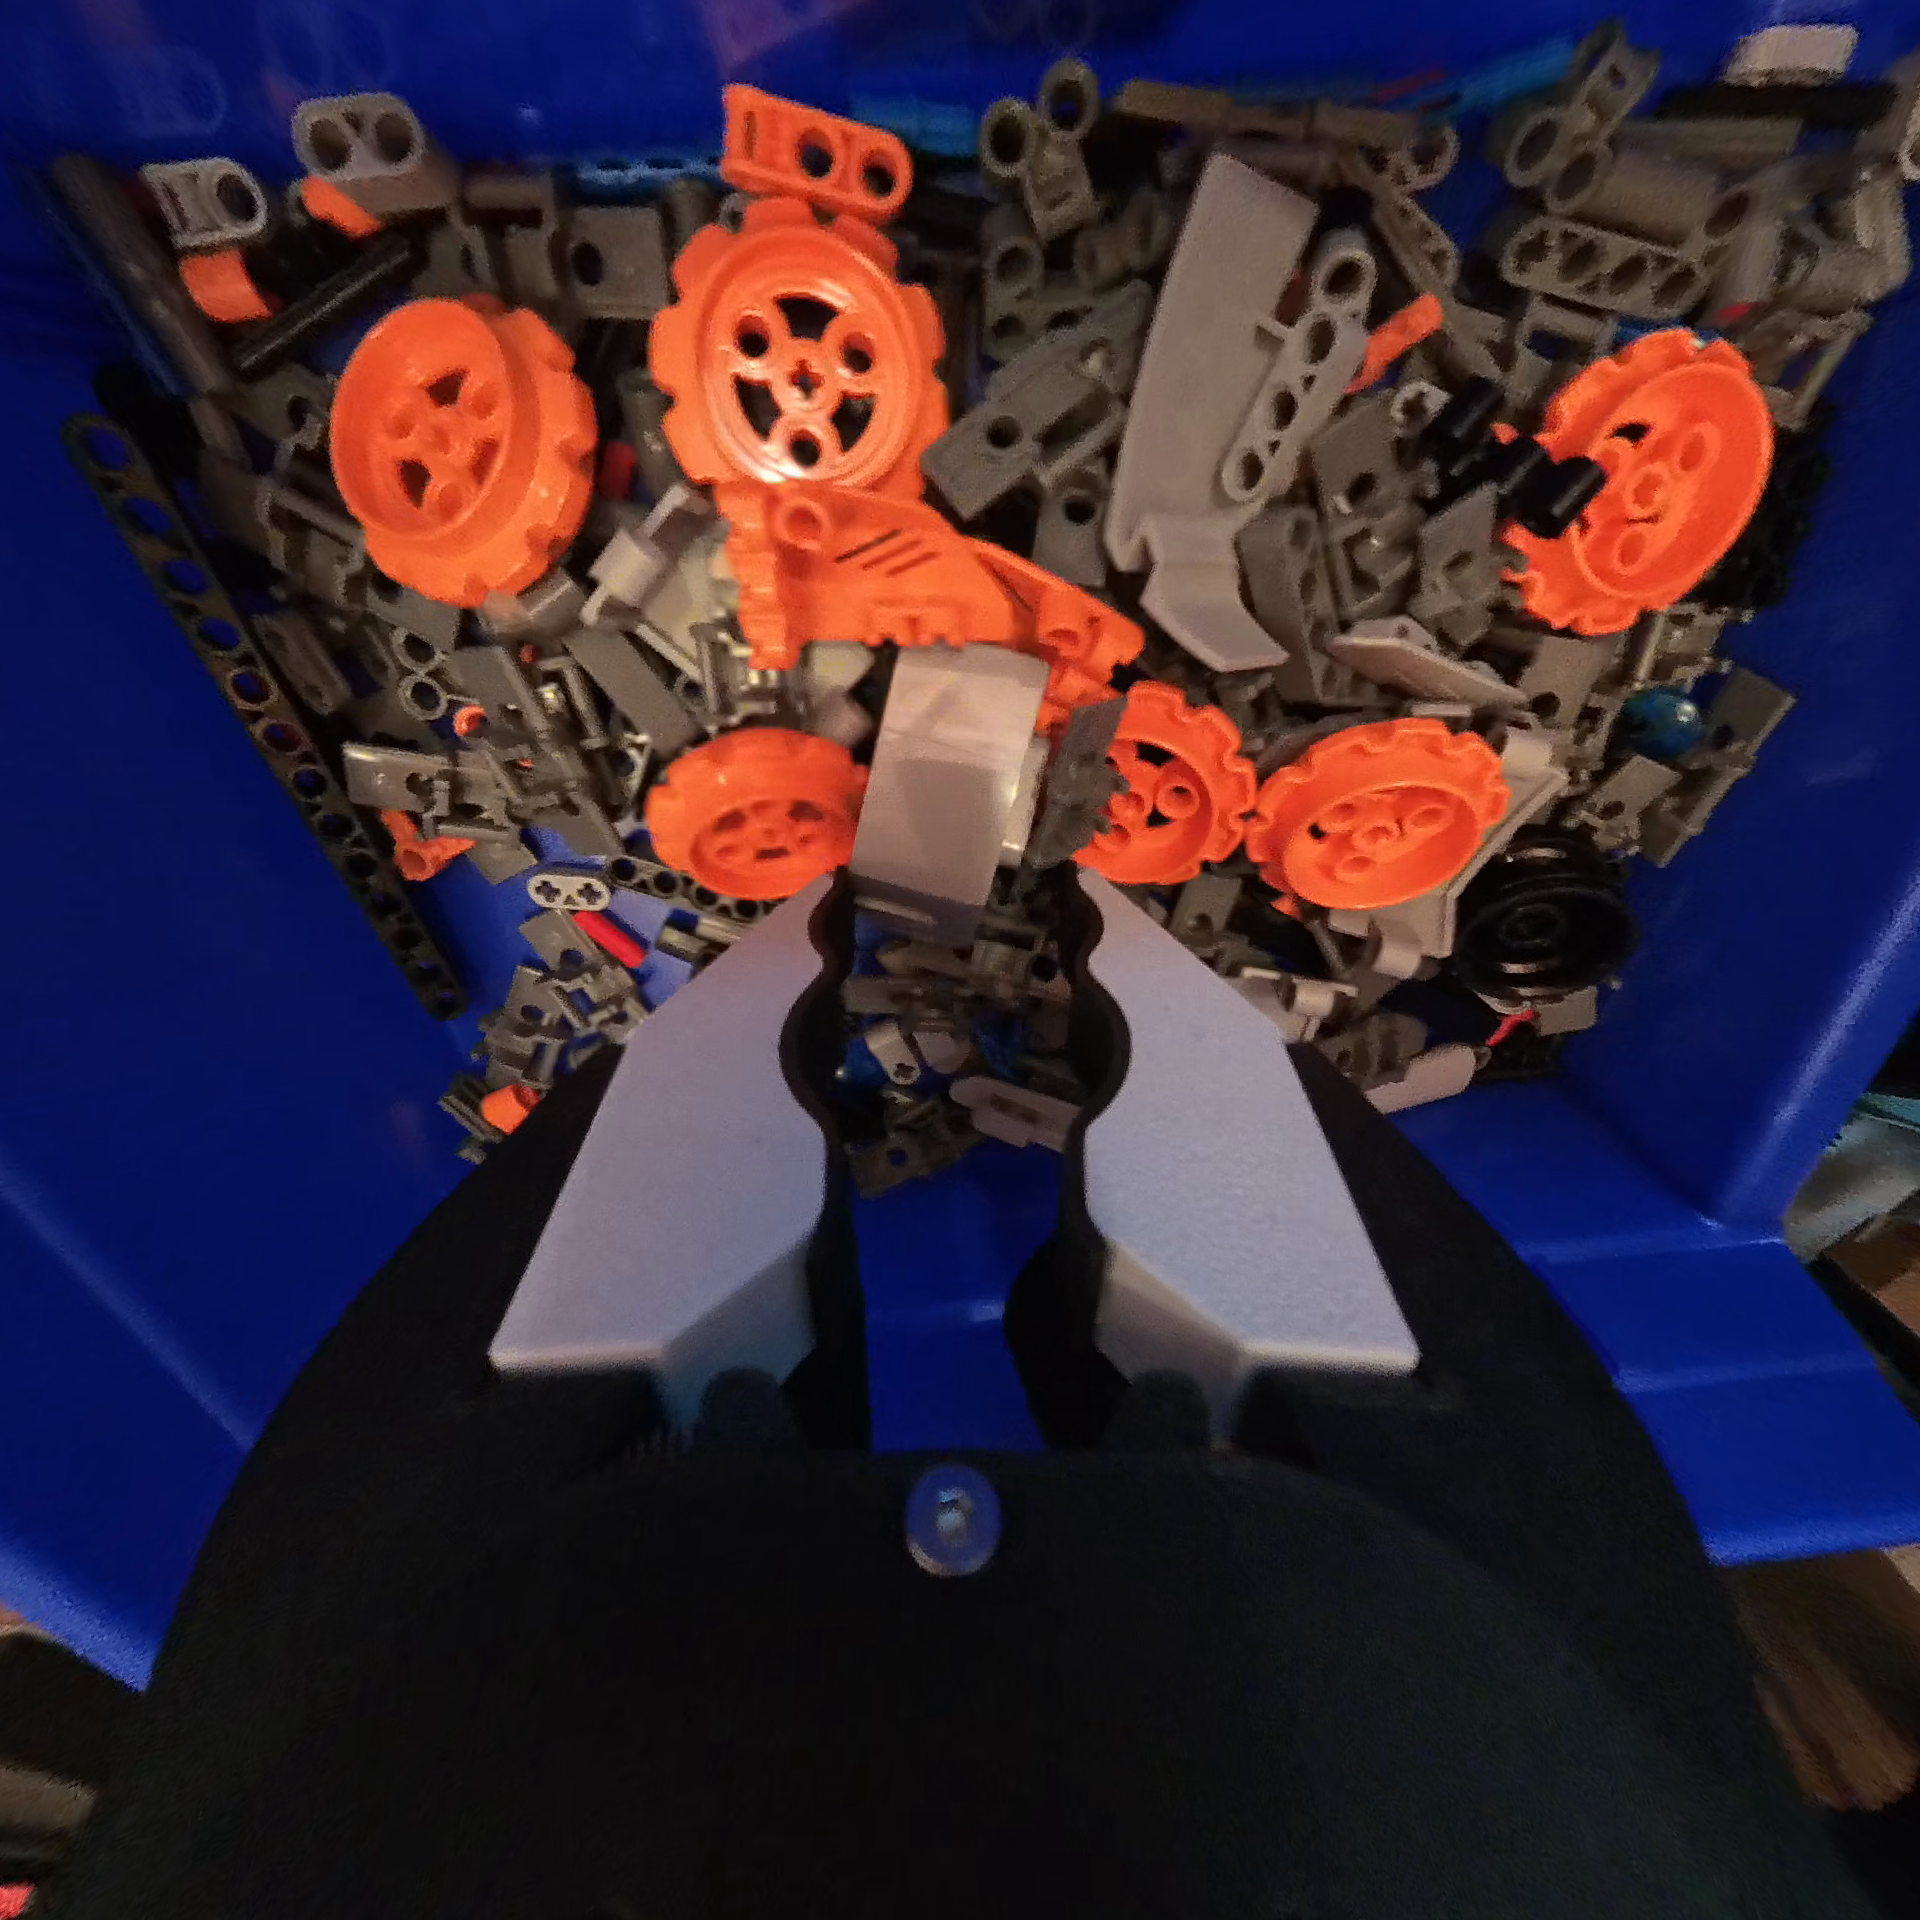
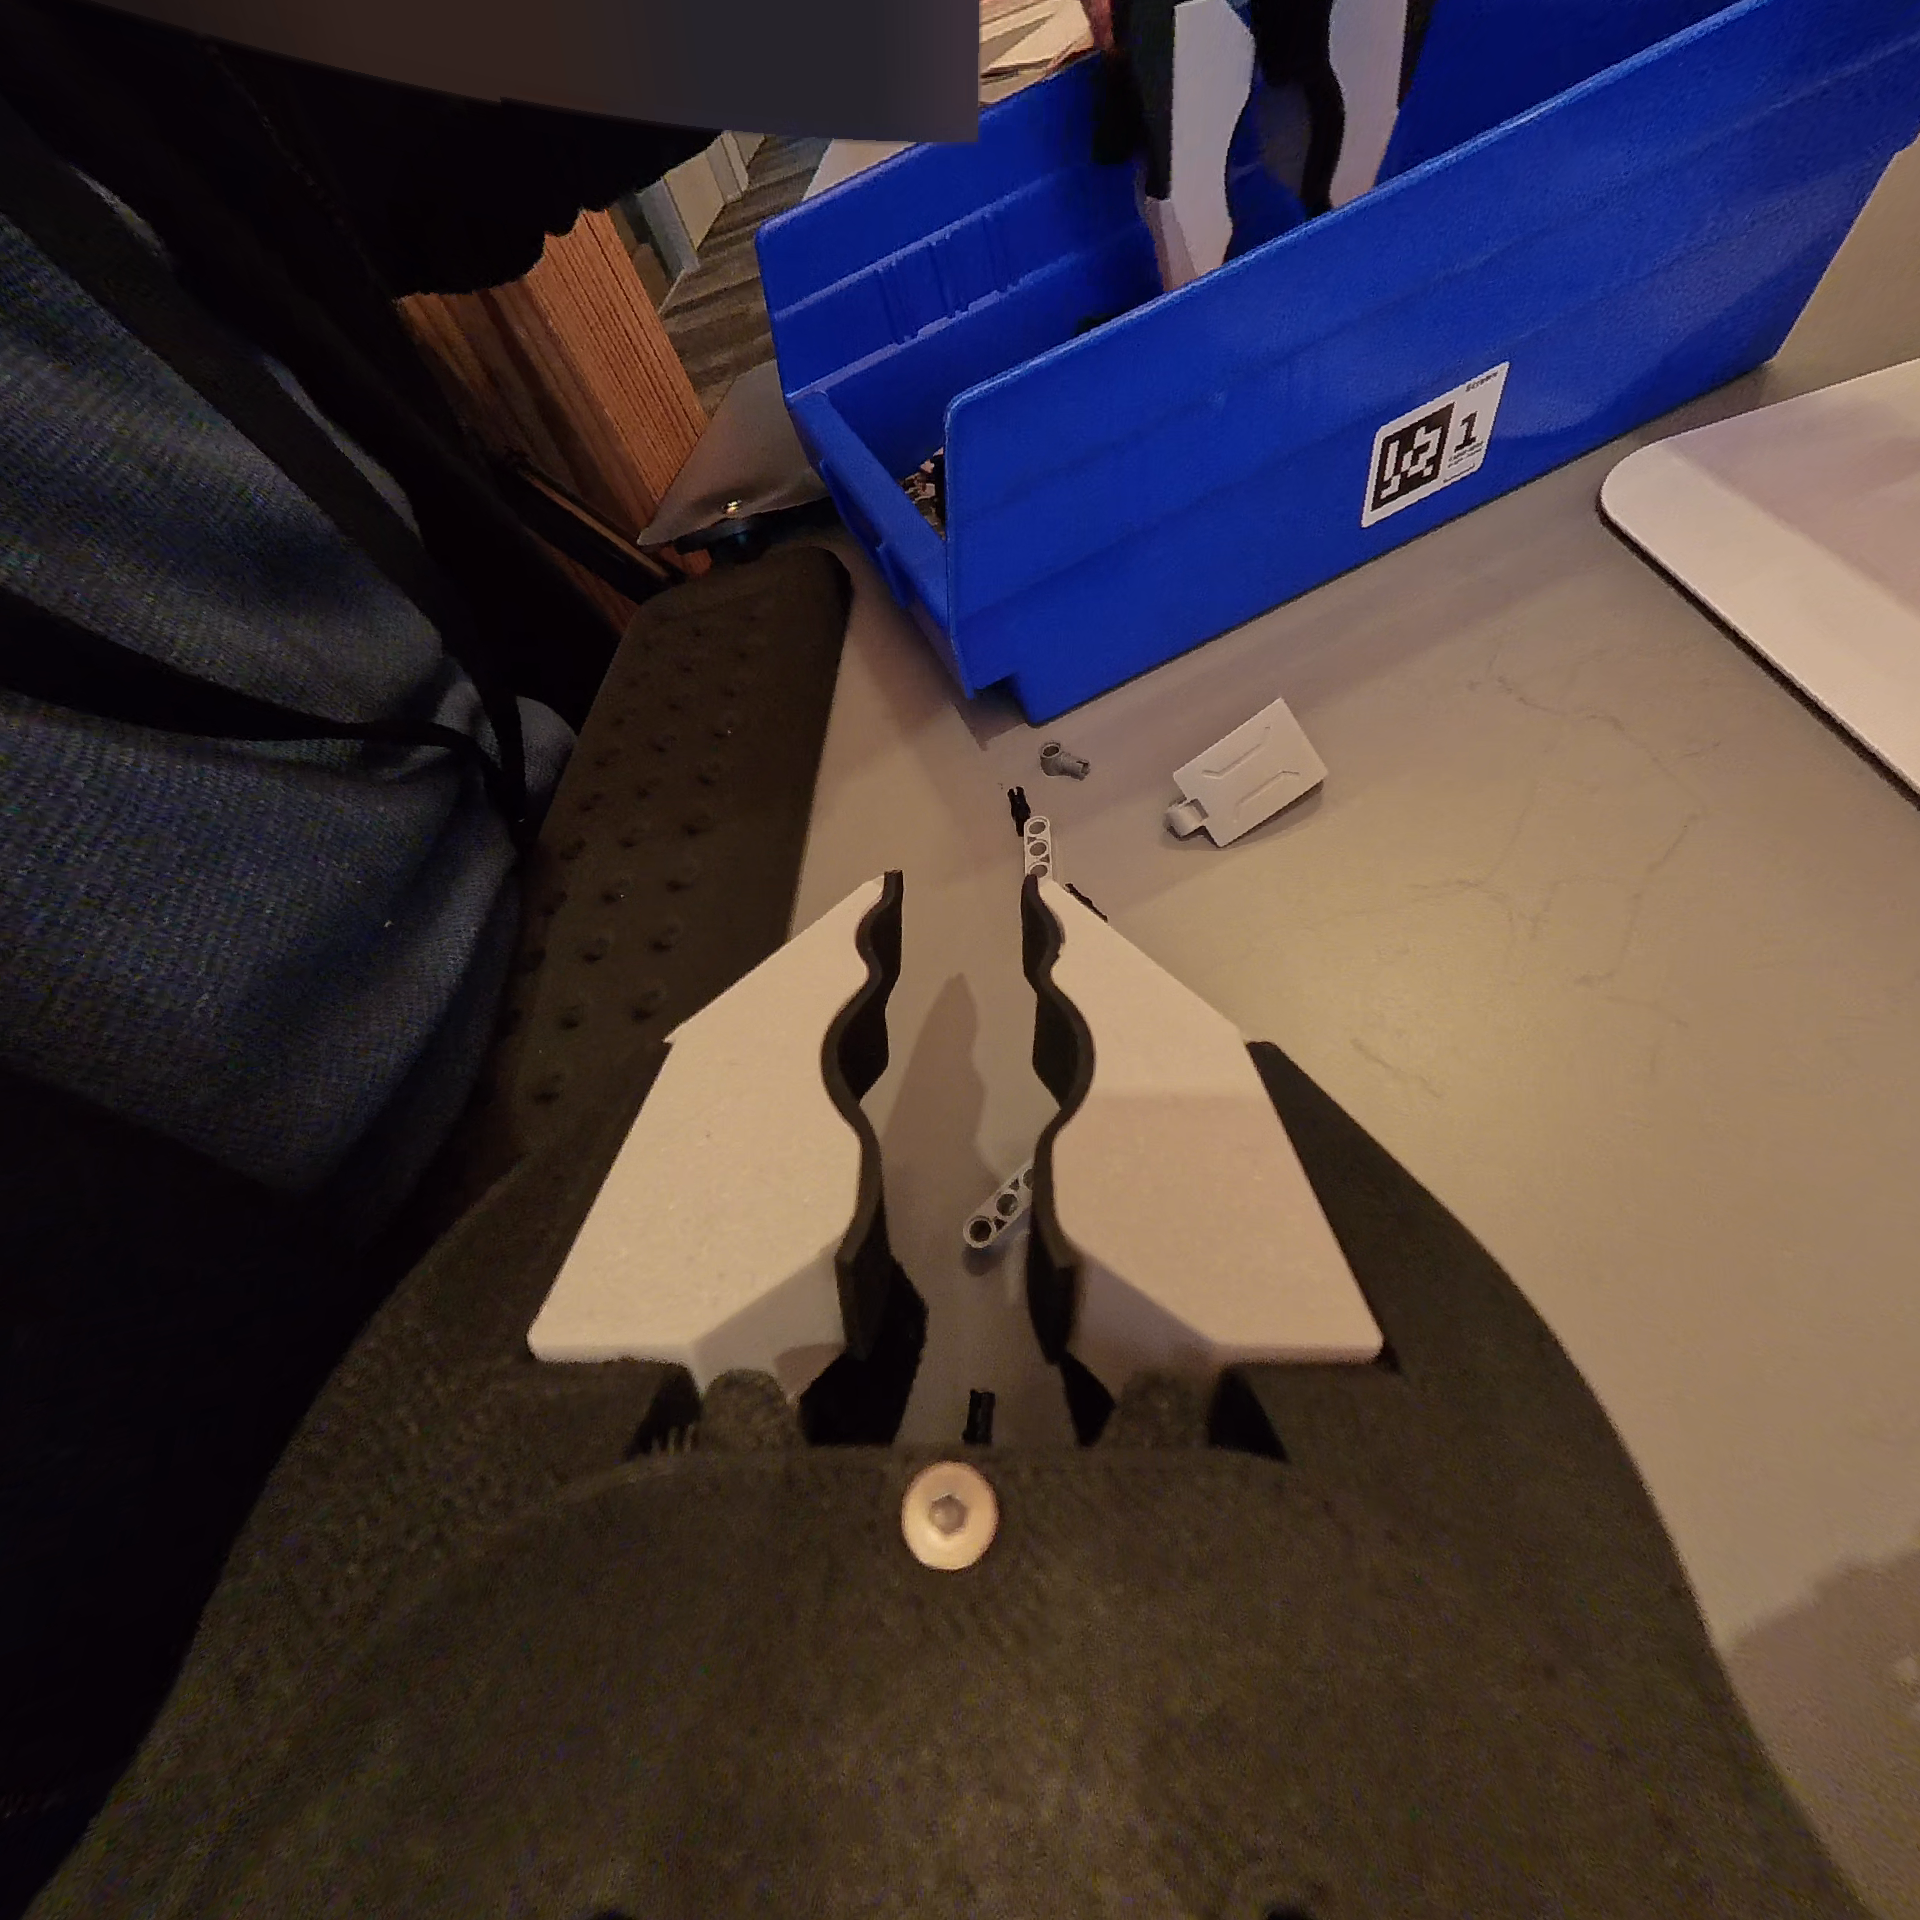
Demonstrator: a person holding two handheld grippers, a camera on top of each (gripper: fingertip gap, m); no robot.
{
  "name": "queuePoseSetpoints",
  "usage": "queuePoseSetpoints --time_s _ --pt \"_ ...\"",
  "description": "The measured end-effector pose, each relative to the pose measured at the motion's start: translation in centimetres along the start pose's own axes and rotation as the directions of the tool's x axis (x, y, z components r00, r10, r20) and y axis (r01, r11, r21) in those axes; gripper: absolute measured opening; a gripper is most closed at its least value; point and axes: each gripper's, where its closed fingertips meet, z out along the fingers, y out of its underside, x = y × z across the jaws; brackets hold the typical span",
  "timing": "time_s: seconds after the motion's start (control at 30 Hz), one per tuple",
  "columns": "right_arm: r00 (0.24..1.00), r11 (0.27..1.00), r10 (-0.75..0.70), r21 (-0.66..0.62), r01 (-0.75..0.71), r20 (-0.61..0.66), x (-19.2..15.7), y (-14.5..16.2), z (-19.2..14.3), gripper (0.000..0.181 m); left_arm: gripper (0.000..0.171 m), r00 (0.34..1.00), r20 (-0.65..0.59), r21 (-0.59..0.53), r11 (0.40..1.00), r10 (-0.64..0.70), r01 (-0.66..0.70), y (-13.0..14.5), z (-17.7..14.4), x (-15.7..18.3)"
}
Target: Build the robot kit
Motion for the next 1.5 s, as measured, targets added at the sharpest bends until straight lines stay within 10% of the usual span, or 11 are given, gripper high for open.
queuePoseSetpoints --time_s 0.4,1.0,1.5 --pt "1.0 1.0 0.0 -0.001 0.0 0.0 0.0 0.0 0.0 0.02 0.003 0.989 -0.084 -0.037 0.992 0.119 -0.123 1.5 -1.0 5.2" --pt "1.0 1.0 0.0 0.0 0.0 -0.001 0.0 0.0 0.0 0.02 0.056 0.988 0.131 0.089 0.994 -0.076 0.065 -0.5 -1.3 -3.6" --pt "1.0 1.0 0.001 0.001 -0.001 0.0 0.0 0.0 0.0 0.02 0.04 0.987 0.119 -0.035 0.993 -0.112 0.117 1.7 -1.2 -3.5"
